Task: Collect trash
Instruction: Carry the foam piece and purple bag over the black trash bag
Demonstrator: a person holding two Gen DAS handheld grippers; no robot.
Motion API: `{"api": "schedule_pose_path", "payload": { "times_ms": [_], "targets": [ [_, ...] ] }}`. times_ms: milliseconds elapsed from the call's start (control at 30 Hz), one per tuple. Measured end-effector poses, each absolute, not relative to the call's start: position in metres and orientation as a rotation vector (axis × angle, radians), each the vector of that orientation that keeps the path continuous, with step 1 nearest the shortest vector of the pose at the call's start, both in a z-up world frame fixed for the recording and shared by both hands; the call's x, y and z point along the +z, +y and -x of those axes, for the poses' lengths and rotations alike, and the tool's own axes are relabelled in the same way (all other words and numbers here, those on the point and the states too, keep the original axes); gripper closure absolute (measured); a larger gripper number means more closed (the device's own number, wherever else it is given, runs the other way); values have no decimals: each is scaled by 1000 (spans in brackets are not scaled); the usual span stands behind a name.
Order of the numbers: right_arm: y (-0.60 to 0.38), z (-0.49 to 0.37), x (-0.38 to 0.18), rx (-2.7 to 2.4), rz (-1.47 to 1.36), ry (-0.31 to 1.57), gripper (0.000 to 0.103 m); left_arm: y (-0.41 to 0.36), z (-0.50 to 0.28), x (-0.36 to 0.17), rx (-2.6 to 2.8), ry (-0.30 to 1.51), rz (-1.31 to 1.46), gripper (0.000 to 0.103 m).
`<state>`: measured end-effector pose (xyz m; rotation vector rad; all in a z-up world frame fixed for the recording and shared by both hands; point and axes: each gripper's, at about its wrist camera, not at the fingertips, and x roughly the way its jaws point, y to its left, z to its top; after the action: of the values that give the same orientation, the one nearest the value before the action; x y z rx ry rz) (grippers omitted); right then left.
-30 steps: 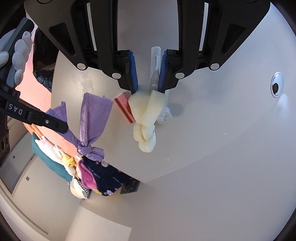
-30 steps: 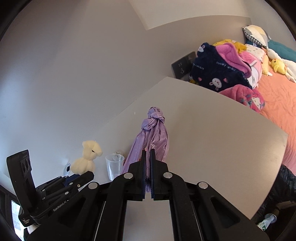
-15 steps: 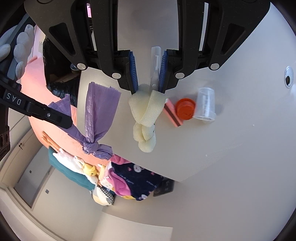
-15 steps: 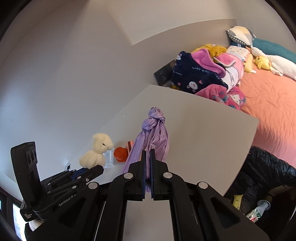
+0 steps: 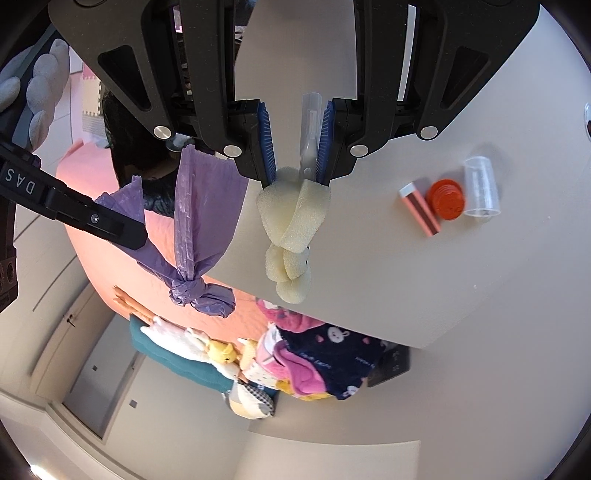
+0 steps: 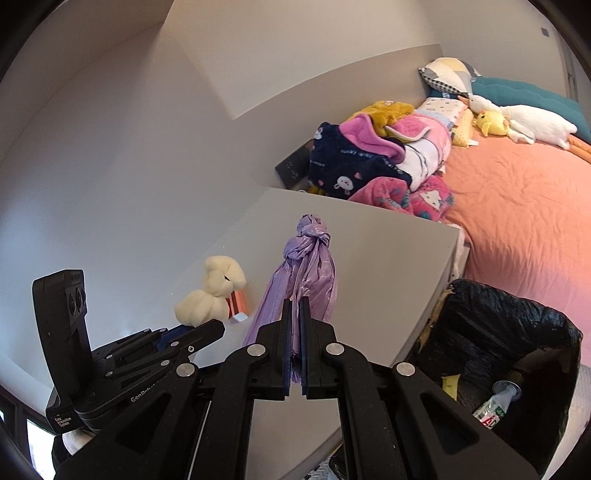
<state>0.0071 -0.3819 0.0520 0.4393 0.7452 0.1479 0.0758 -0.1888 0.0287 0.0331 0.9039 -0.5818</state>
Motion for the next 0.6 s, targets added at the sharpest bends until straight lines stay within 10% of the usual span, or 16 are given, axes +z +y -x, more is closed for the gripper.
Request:
{"api": "schedule_pose_path", "payload": {
  "times_ms": [600],
  "targets": [
    [-446,48,57,-17,-513,691,99,-262,-53,35,-760,900,-125,82]
  ]
}}
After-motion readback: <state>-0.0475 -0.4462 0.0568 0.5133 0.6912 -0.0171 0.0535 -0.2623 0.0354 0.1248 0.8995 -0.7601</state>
